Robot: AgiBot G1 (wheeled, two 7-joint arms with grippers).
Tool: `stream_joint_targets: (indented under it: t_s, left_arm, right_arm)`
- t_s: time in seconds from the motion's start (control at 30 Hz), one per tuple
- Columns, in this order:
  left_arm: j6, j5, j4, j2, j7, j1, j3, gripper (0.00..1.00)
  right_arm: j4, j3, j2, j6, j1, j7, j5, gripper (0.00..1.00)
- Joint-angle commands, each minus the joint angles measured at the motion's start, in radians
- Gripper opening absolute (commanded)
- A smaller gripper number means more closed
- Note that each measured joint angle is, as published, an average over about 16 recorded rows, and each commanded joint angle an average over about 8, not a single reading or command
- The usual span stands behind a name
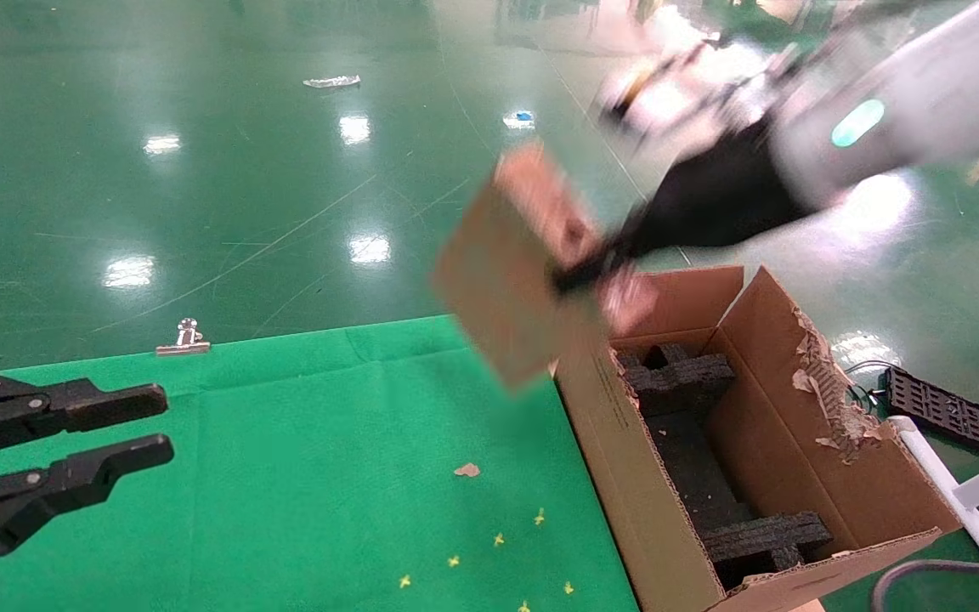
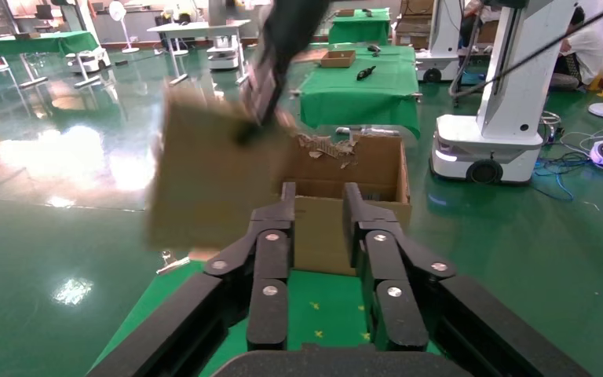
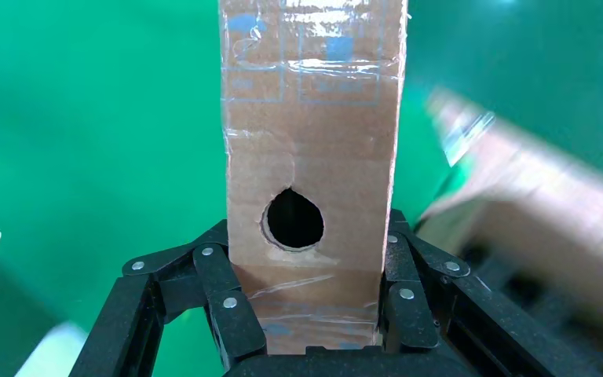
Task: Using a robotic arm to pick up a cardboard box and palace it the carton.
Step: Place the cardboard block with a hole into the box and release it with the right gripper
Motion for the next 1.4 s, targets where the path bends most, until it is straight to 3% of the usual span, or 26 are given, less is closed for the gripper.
stream_joint_targets:
  t_s: [0.03, 0.23, 0.53, 0.8, 1.13, 1.4]
  left_arm:
    - [0.0, 0.0, 0.0, 0.0, 0.0, 0.0, 0.0, 0.0]
    - [0.0, 0.0, 0.0, 0.0, 0.0, 0.0, 0.001, 0.0]
    - [0.0, -0.001, 0.0, 0.0, 0.001, 0.0, 0.001, 0.0]
    - [-0.001, -0.001, 0.0, -0.001, 0.001, 0.0, 0.002, 1.0]
    - [-0.001, -0.001, 0.0, -0.001, 0.001, 0.0, 0.002, 1.0]
    - [-0.001, -0.002, 0.0, -0.001, 0.001, -0.001, 0.003, 1.0]
  right_arm:
    - [0.001, 0.033, 0.045, 0.018, 0.043, -0.056, 0.006, 0.0]
    - [-0.06, 0.042, 0.116, -0.005, 0.126, -0.103, -0.072, 0.0]
    - [-0.142, -0.009, 0.199, -0.101, 0.176, -0.087, -0.212, 0.0]
    - [-0.21, -0.055, 0.241, -0.147, 0.112, -0.078, -0.221, 0.0]
    - [-0.364, -0.098, 0.212, -0.089, -0.031, -0.076, -0.195, 0.0]
    - [-0.48, -0.118, 0.16, -0.059, -0.095, -0.079, -0.199, 0.0]
